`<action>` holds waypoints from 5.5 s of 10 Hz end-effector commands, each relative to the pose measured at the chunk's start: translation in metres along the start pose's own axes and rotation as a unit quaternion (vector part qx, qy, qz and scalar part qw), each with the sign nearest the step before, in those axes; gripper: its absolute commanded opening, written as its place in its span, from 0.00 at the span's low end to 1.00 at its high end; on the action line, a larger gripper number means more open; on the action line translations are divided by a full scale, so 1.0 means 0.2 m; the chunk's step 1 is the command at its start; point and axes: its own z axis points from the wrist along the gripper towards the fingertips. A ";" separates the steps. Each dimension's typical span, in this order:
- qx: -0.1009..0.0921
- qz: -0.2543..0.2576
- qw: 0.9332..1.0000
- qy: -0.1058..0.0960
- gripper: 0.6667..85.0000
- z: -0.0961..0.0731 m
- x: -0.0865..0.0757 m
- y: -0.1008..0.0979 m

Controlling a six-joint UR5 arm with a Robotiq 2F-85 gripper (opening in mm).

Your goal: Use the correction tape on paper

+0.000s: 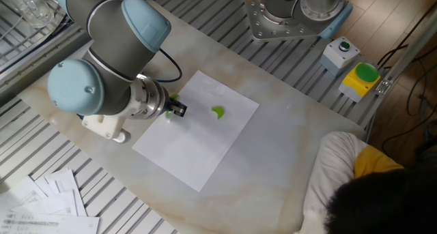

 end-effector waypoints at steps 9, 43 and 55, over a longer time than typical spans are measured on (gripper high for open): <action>-0.009 0.003 1.000 0.003 0.00 0.02 0.04 0.01; -0.029 0.007 1.000 -0.004 0.00 -0.20 -0.03 0.02; -0.018 0.018 1.000 -0.012 0.00 0.03 0.09 0.01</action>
